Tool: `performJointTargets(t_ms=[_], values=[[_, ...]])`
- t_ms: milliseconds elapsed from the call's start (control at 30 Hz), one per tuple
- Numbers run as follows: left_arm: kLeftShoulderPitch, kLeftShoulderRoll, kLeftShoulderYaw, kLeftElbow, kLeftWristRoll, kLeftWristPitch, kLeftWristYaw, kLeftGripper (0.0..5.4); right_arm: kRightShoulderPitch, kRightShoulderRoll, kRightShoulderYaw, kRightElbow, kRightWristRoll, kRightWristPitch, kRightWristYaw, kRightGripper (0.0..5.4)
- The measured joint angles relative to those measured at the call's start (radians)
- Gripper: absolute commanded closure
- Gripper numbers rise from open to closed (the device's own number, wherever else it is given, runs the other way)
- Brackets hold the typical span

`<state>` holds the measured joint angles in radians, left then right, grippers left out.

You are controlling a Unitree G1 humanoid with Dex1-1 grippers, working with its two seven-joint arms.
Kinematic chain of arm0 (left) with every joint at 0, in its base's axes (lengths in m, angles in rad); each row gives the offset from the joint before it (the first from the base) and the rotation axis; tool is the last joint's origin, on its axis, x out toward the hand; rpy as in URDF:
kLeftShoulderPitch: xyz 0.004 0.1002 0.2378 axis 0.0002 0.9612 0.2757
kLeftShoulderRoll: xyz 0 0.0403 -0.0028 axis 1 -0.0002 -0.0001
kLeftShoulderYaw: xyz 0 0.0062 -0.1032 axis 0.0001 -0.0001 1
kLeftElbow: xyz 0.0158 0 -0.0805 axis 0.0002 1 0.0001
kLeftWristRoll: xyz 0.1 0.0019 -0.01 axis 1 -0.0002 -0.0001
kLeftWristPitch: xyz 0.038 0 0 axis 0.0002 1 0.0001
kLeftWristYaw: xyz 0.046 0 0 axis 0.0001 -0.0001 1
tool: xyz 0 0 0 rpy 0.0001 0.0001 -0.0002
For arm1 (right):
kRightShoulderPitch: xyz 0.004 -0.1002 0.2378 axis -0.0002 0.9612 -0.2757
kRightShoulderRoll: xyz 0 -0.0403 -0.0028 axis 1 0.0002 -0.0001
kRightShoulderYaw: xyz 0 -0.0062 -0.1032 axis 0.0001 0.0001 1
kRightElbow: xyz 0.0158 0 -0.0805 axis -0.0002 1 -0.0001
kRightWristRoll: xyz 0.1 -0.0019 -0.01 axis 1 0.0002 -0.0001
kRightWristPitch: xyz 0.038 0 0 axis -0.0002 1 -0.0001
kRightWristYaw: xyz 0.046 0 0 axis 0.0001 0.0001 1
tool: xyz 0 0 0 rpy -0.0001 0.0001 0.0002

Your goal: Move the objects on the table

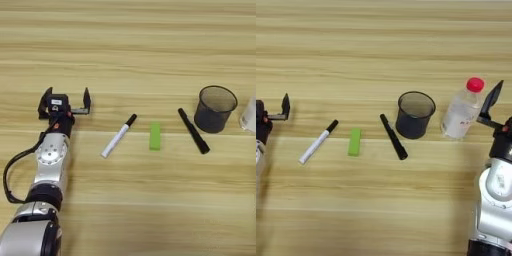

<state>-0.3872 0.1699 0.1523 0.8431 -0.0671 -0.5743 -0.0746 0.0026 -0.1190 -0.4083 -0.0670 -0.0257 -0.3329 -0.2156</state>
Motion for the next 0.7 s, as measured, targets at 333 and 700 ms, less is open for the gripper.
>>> performJointTargets(t_ms=[333, 700], values=[[0.0, 0.0, 0.0, 0.0, 0.0, -0.001, 0.0, 0.0, -0.038, -0.046, -0.031, 0.24, 0.001, 0.079, -0.038, 0.02], [0.09, -0.024, -0.053, -0.276, -0.05, 0.063, -0.133, 0.0, -0.077, -0.074, -0.018, 0.358, 0.024, 0.108, -0.037, 0.02]])
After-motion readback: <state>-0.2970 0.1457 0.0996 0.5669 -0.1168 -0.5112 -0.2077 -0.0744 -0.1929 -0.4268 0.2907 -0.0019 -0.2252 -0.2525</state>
